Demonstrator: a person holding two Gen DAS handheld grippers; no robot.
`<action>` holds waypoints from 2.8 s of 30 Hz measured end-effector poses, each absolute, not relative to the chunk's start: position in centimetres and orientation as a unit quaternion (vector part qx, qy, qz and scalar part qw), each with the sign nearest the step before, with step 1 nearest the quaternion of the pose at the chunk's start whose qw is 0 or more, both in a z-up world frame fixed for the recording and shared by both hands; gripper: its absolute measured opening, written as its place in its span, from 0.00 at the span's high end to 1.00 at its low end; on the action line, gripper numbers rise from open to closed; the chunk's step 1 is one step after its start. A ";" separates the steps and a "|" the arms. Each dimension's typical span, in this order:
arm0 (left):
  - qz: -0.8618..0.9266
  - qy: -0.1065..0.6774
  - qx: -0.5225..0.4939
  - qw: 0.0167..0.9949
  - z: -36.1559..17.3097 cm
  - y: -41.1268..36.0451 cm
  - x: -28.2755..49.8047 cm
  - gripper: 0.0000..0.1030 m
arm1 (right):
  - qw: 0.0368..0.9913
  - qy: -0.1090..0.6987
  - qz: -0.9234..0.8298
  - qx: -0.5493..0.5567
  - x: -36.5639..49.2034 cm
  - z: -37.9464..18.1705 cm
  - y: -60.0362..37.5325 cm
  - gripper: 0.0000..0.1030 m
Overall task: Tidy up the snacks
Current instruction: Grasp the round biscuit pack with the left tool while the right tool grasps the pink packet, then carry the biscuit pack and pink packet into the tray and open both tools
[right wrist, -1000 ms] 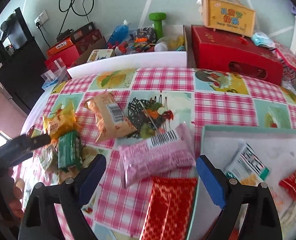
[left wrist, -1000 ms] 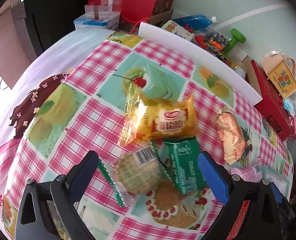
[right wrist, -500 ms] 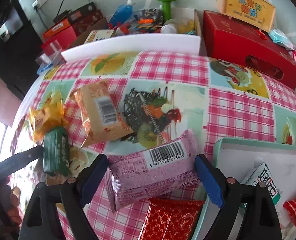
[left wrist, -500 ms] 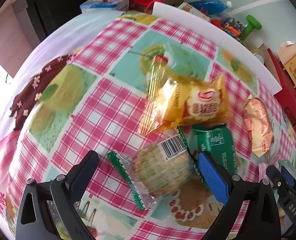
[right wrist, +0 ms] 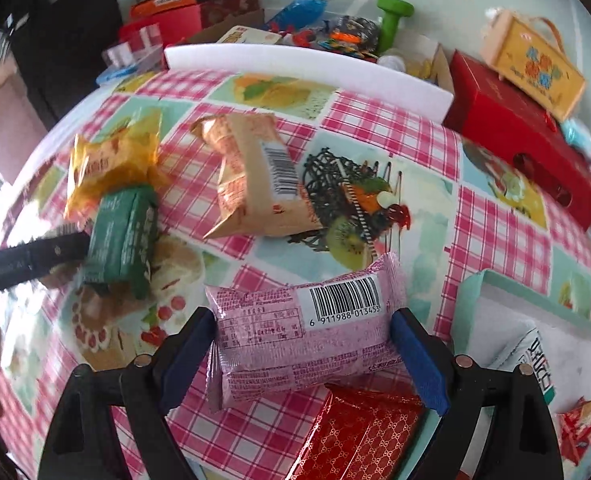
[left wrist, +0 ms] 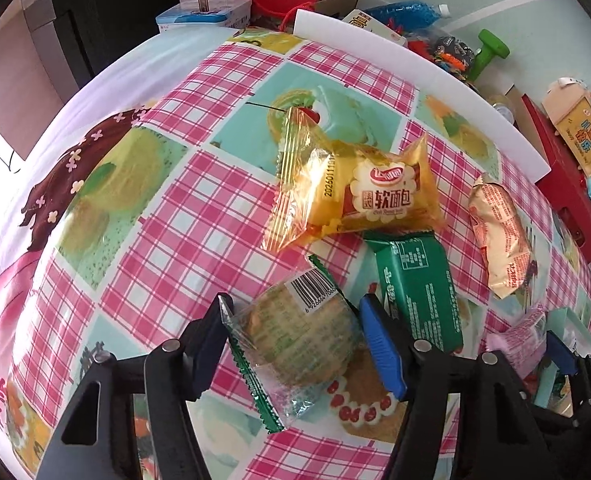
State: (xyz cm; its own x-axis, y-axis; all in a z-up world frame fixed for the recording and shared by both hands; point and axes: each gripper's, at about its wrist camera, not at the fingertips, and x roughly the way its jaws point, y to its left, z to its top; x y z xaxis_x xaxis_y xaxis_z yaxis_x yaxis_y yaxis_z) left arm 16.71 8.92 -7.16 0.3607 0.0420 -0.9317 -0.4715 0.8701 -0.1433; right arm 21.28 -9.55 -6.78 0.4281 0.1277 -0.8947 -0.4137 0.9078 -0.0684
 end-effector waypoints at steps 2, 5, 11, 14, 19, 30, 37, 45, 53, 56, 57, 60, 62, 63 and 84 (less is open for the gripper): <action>0.159 0.541 -0.203 0.800 -7.2 8.8 16.2 0.37 | 0.833 0.510 0.155 -0.147 20.9 -7.2 -9.3 0.14; 0.161 0.539 -0.213 0.799 -6.7 8.5 15.2 0.37 | 0.844 0.493 0.143 -0.158 20.0 -7.1 -9.2 0.20; 0.164 0.532 -0.225 0.800 -5.9 8.7 13.7 0.38 | 0.856 0.483 0.140 -0.117 18.5 -6.1 -10.0 0.24; 0.161 0.523 -0.225 0.806 -5.0 8.3 12.8 0.38 | 0.866 0.473 0.140 -0.079 17.3 -4.8 -10.8 0.24; 0.151 0.504 -0.220 0.821 -2.9 7.8 12.5 0.38 | 0.881 0.452 0.133 -0.049 15.4 -2.9 -11.8 0.24; 0.088 0.489 -0.176 0.850 0.3 2.0 13.9 0.38 | 0.899 0.428 0.097 0.008 13.8 1.1 -16.9 0.24; 0.037 0.494 -0.162 0.853 0.9 -1.6 14.9 0.38 | 0.910 0.410 0.047 0.045 13.6 3.0 -22.0 0.24; 0.006 0.499 -0.135 0.856 1.4 -5.1 15.3 0.38 | 0.911 0.401 -0.013 0.101 13.7 3.7 -28.8 0.24; -0.039 0.512 -0.097 0.853 1.3 -10.2 16.4 0.38 | 0.894 0.419 -0.063 0.146 14.0 1.7 -34.2 0.24; -0.059 0.521 -0.086 0.847 1.0 -12.5 17.4 0.38 | 0.887 0.428 -0.072 0.156 14.1 0.9 -35.2 0.24; -0.065 0.523 -0.084 0.846 0.8 -13.2 17.7 0.38 | 0.886 0.430 -0.075 0.159 14.2 0.6 -35.6 0.24; -0.085 0.531 -0.078 0.839 0.3 -15.3 18.7 0.38 | 0.882 0.434 -0.082 0.165 14.3 0.0 -36.4 0.24; -0.093 0.537 -0.069 0.836 -0.1 -16.8 19.2 0.38 | 0.882 0.434 -0.088 0.163 14.2 0.0 -36.7 0.23; -0.096 0.538 -0.063 0.835 -0.4 -17.4 19.3 0.38 | 0.881 0.434 -0.093 0.161 14.2 -0.1 -36.9 0.23; -0.127 0.570 -0.034 0.811 -3.5 -22.9 20.4 0.37 | 0.866 0.456 -0.133 0.158 13.9 -0.9 -38.9 0.22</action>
State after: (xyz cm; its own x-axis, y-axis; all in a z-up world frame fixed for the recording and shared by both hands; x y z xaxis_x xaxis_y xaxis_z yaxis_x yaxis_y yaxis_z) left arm 20.40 -22.85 -3.51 0.3186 -0.2448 -0.9157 0.1676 0.9654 -0.1998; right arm 13.92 -38.92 -0.90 0.5490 -0.0860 -0.8314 0.3749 0.9144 0.1530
